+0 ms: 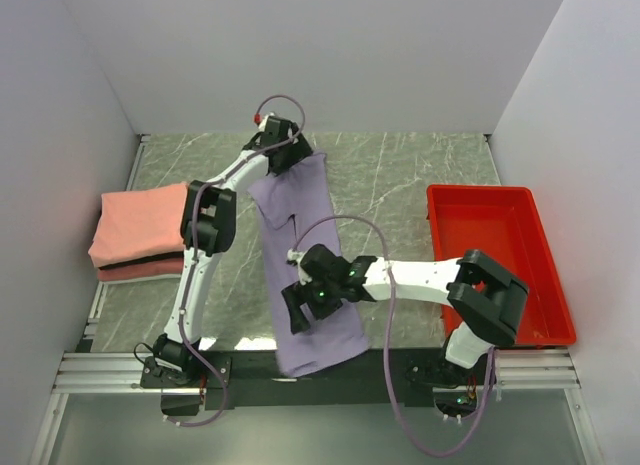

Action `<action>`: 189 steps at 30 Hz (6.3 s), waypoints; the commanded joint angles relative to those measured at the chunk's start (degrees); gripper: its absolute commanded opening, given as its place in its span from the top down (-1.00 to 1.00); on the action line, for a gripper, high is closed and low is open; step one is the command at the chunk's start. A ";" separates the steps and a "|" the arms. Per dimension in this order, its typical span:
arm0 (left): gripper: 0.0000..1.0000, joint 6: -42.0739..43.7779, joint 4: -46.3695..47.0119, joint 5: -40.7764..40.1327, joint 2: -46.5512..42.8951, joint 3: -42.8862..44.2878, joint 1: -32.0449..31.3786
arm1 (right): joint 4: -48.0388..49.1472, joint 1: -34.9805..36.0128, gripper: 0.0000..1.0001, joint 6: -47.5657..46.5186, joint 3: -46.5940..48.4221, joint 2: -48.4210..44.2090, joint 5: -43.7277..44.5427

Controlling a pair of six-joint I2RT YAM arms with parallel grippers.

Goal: Fold and stack the t-shirts
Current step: Fold the tshirt

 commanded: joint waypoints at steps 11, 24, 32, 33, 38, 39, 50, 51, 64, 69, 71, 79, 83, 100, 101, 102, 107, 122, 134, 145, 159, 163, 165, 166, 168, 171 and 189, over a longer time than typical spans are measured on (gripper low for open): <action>-0.99 2.28 11.72 5.56 8.61 9.03 -2.09 | -6.68 1.86 -0.82 -0.53 8.32 -7.11 4.12; -0.99 -6.94 7.85 -4.21 13.45 17.82 2.30 | -8.70 2.56 -0.79 -4.49 0.33 -12.13 9.47; -0.99 -3.18 11.72 -2.53 -0.49 11.59 1.43 | -5.10 2.39 -0.87 2.36 -6.09 -21.44 14.39; -0.99 -1.43 10.68 -3.67 -1.92 11.75 1.07 | -5.18 2.48 -0.89 2.72 -6.79 -22.32 16.49; -0.99 2.19 7.07 -2.54 -14.28 6.25 -1.47 | -6.67 1.86 -0.96 3.87 -6.19 -28.13 22.82; -0.99 2.11 6.19 -2.97 -16.76 4.04 -1.91 | -6.94 1.69 -0.99 4.04 -6.27 -29.09 25.62; -0.99 -3.25 3.45 -13.34 -63.07 -49.90 -10.96 | -4.30 -6.39 -0.99 7.12 -13.38 -44.12 26.00; -0.99 -6.48 3.29 -14.65 -66.41 -53.77 -12.19 | -4.04 -6.92 -0.99 6.86 -13.91 -44.56 25.13; -0.99 -38.66 -22.88 -21.07 -94.30 -83.07 -43.82 | -2.11 -9.92 -0.97 0.71 -19.19 -45.45 7.55; -0.99 -49.63 -24.92 -19.15 -90.19 -85.89 -55.51 | -3.77 -9.83 -0.93 0.70 -20.51 -44.83 5.35; -0.99 -53.51 -26.76 -18.19 -85.80 -85.81 -61.05 | -3.69 -9.92 -0.91 1.23 -22.17 -44.57 4.73; -0.82 -68.12 -37.41 -17.48 -74.45 -81.05 -72.67 | -2.63 -8.87 -0.77 0.80 -25.79 -41.67 -0.81; -0.64 -70.48 -33.11 -17.12 -76.37 -85.36 -72.67 | -1.41 -7.72 -0.69 0.88 -25.70 -38.42 -0.98; -0.08 -73.13 -21.15 -24.77 -91.32 -100.48 -72.49 | 0.35 -6.40 -0.38 1.32 -24.73 -31.48 -0.81; -0.08 -73.74 -21.76 -25.04 -91.41 -100.48 -72.41 | 0.53 -6.31 -0.37 1.23 -24.64 -31.12 -1.07; -0.07 -74.01 -22.46 -25.56 -91.41 -100.57 -72.32 | 0.79 -6.40 -0.37 1.23 -24.64 -30.51 -1.51; 0.07 -72.96 -19.57 -25.65 -91.58 -102.59 -71.00 | 1.23 -6.31 -0.29 0.88 -24.20 -28.84 -2.04; 0.54 -67.16 -17.28 -25.31 -88.51 -102.24 -63.62 | 4.57 -6.31 0.25 0.36 -21.31 -20.23 -2.21; 0.99 -64.88 -26.77 -18.01 -83.59 -96.44 -62.30 | -0.34 -6.05 1.00 5.71 -22.88 -24.17 -6.60; 0.99 -66.63 -31.18 -10.45 -77.78 -92.48 -67.84 | -0.96 -5.96 1.00 15.47 -28.60 -27.08 -10.92; 0.99 -63.21 -27.22 -25.82 -91.66 -90.81 -66.36 | -2.38 -8.16 1.00 13.81 -17.37 -30.60 -3.19; 0.99 -51.91 -22.84 -27.67 -92.11 -90.20 -57.83 | -4.91 -9.47 1.00 11.08 -12.08 -28.84 1.64; 0.99 -46.00 -16.95 -27.15 -91.50 -89.41 -52.21 | -4.66 -11.40 1.00 10.03 -10.33 -28.22 2.01; 0.99 -40.93 -15.80 -26.97 -91.06 -88.80 -50.45 | -4.05 -12.02 1.00 9.67 -9.88 -27.96 2.01; 0.99 -37.38 -14.13 -28.11 -89.22 -86.26 -45.89 | -3.69 -13.77 1.00 8.01 -7.78 -26.21 2.97; 0.99 -31.92 -13.86 -30.74 -86.93 -82.73 -41.05 | -5.00 -15.45 1.00 5.55 -3.66 -22.34 5.08; 0.99 -6.87 8.28 -19.59 -71.64 -75.52 -15.37 | -5.88 -24.68 1.00 -0.43 18.77 -1.60 4.64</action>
